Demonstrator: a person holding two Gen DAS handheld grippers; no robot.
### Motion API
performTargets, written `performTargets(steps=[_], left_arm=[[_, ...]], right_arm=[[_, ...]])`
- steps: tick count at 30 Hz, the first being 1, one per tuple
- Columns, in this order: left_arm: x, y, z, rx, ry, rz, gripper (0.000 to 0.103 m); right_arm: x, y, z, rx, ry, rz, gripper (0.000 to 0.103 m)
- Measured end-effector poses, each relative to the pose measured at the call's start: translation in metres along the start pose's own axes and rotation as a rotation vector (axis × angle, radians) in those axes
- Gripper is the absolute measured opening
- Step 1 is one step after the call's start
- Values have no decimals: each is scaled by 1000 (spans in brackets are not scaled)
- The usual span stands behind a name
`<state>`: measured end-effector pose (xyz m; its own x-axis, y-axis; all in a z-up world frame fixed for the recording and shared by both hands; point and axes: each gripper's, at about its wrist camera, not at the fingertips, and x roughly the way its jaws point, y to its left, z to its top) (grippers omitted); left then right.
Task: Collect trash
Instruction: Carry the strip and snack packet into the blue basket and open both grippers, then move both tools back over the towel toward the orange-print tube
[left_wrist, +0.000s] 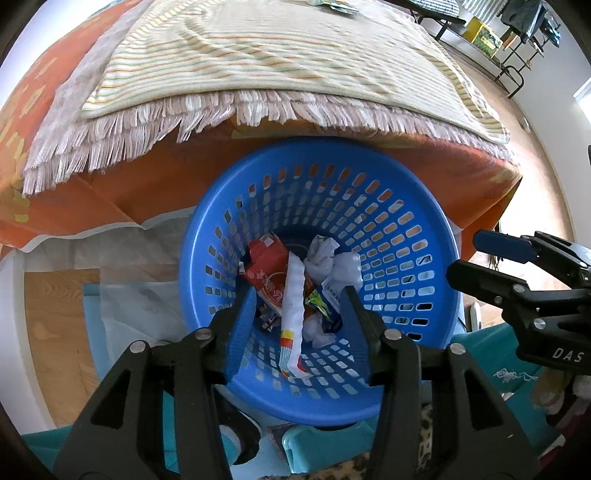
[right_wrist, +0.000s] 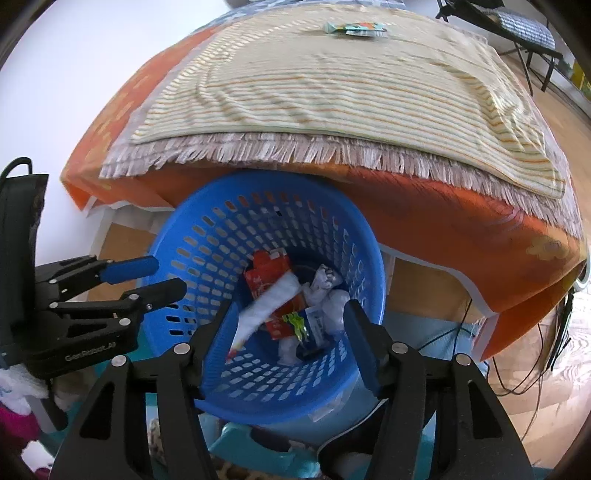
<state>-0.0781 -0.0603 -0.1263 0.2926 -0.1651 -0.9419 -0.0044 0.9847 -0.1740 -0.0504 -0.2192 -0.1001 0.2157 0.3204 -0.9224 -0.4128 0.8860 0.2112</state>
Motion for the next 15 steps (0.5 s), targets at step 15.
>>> performTargets(steps=[15], left_arm=[[-28, -10, 4, 33, -74, 10, 48]], right_arm=[[-16, -2, 5, 14, -37, -12, 64]])
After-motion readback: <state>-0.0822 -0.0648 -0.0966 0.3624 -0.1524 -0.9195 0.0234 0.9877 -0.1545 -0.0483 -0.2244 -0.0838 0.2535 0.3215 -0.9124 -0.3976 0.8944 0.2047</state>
